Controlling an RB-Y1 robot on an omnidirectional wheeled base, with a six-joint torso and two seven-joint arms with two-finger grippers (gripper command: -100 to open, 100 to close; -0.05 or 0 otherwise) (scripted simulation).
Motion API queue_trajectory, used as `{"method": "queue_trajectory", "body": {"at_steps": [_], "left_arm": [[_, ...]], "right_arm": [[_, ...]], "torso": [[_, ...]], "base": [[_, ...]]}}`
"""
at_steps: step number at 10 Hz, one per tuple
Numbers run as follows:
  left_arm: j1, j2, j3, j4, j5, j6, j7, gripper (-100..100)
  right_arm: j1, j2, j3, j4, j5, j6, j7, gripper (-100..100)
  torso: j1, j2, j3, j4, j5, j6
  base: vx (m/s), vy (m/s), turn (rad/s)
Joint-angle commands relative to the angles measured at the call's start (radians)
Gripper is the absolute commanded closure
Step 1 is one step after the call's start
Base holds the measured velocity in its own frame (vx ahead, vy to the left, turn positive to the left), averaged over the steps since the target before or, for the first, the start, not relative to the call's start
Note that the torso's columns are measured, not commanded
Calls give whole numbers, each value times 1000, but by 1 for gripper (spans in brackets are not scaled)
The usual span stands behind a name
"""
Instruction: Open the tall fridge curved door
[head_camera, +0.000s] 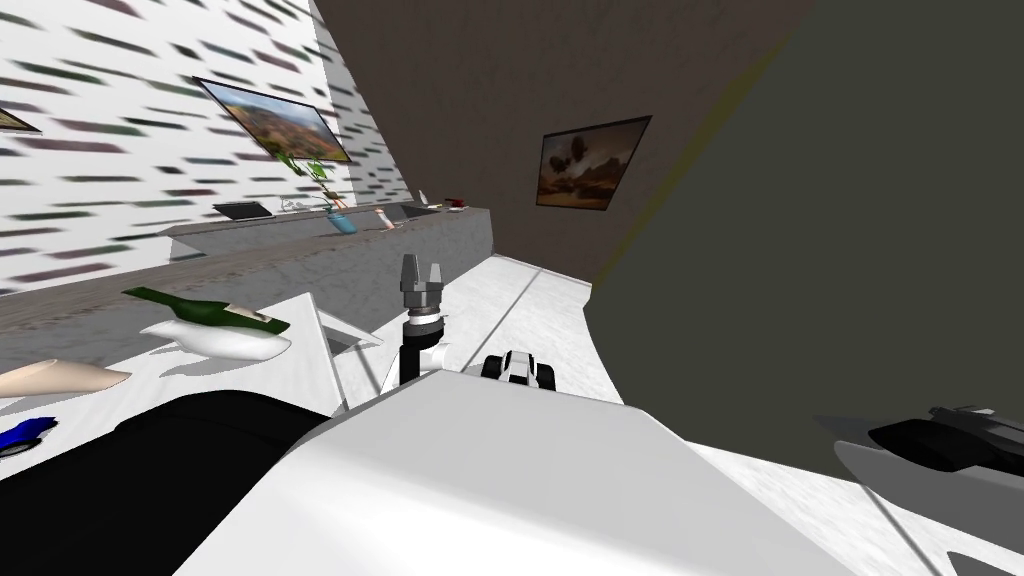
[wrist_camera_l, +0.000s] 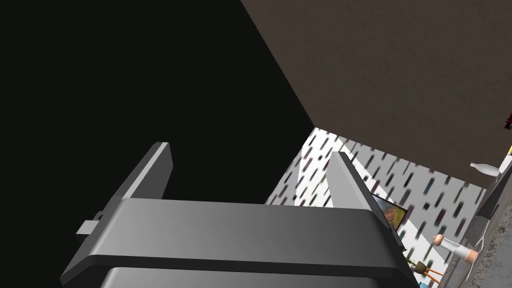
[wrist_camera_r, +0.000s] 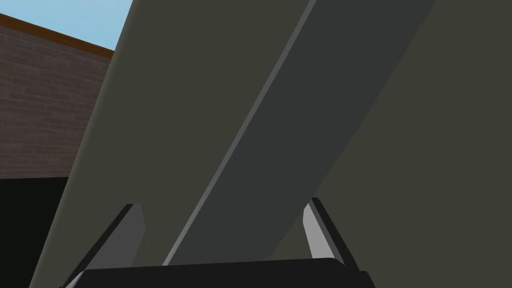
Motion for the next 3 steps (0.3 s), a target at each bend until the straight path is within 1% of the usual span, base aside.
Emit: {"method": "queue_trajectory", "body": {"at_steps": [1, 3], "left_arm": [[0, 0, 0, 0, 0, 0, 0, 0], [0, 0, 0, 0, 0, 0, 0, 0]], "right_arm": [[0, 0, 0, 0, 0, 0, 0, 0], [0, 0, 0, 0, 0, 0, 0, 0]], "torso": [[0, 0, 0, 0, 0, 0], [1, 0, 0, 0, 0, 0]], "base": [[0, 0, 0], [0, 0, 0]]}}
